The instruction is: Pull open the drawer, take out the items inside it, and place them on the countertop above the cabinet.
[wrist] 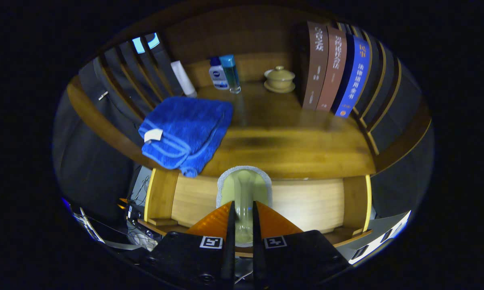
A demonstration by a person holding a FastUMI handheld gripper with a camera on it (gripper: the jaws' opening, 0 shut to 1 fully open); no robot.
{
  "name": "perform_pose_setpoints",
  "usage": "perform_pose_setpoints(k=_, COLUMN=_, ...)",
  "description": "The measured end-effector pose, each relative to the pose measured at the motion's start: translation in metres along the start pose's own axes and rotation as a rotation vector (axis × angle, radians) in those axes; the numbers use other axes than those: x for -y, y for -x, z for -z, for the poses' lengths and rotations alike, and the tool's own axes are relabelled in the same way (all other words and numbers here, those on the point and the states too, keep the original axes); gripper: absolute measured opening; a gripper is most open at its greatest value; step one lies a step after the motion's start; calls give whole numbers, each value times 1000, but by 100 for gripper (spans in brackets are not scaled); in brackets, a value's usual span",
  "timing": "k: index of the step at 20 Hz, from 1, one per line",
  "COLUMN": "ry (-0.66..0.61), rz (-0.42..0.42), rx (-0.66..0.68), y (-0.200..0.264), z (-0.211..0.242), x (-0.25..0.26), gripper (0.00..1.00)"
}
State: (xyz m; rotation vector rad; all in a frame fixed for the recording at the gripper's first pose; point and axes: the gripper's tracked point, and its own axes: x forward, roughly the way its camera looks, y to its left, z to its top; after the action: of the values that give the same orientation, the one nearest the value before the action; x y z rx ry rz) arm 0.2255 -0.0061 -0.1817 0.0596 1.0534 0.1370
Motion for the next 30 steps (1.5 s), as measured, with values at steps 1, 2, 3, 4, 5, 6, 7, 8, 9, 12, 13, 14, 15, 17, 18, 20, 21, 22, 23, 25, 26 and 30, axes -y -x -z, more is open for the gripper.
perform_pose_setpoints(k=1, ry=0, rz=11, rx=18, y=-2, z=-12, x=3, gripper=22)
perform_pose_setpoints(k=2, ry=5, rz=23, rx=32, y=-8, z=-24, x=7, gripper=22)
perform_pose_setpoints(k=3, ry=5, rz=35, rx=48, y=-13, z=-37, x=12, gripper=23)
perform_pose_setpoints(k=4, ry=6, rz=51, rx=54, y=-21, z=-48, x=16, gripper=22)
perform_pose_setpoints(k=5, ry=3, rz=57, rx=59, y=-29, z=-56, x=18, gripper=23)
perform_pose_setpoints(k=6, ry=-4, rz=64, rx=56, y=-36, z=-63, x=22, gripper=23)
perform_pose_setpoints(k=7, ry=-6, rz=67, rx=52, y=-45, z=-69, x=23, gripper=23)
perform_pose_setpoints(k=8, ry=-8, rz=74, rx=46, y=-54, z=-75, x=26, gripper=23)
perform_pose_setpoints(k=9, ry=-14, rz=78, rx=43, y=-63, z=-79, x=29, gripper=23)
perform_pose_setpoints(k=12, ry=-14, rz=113, rx=46, y=-82, z=-99, x=42, gripper=23)
perform_pose_setpoints(k=13, ry=-10, rz=125, rx=43, y=-89, z=-102, x=48, gripper=22)
perform_pose_setpoints(k=14, ry=-13, rz=128, rx=40, y=-95, z=-105, x=49, gripper=23)
perform_pose_setpoints(k=15, ry=-24, rz=130, rx=36, y=-101, z=-107, x=50, gripper=22)
perform_pose_setpoints(k=17, ry=-35, rz=134, rx=29, y=-106, z=-111, x=48, gripper=23)
perform_pose_setpoints(k=18, ry=-29, rz=132, rx=32, y=-108, z=-114, x=47, gripper=23)
perform_pose_setpoints(k=20, ry=-20, rz=128, rx=30, y=-108, z=-116, x=46, gripper=26)
perform_pose_setpoints(k=21, ry=-30, rz=124, rx=38, y=-108, z=-114, x=44, gripper=26)
perform_pose_setpoints(k=22, ry=-48, rz=120, rx=54, y=-106, z=-116, x=44, gripper=41)
perform_pose_setpoints(k=23, ry=-65, rz=115, rx=70, y=-103, z=-117, x=43, gripper=55)
perform_pose_setpoints(k=25, ry=-88, rz=109, rx=111, y=-97, z=-117, x=44, gripper=84)
perform_pose_setpoints(k=26, ry=-87, rz=96, rx=141, y=-90, z=-118, x=43, gripper=98)
perform_pose_setpoints(k=30, ry=-45, rz=91, rx=324, y=-53, z=-122, x=48, gripper=98)
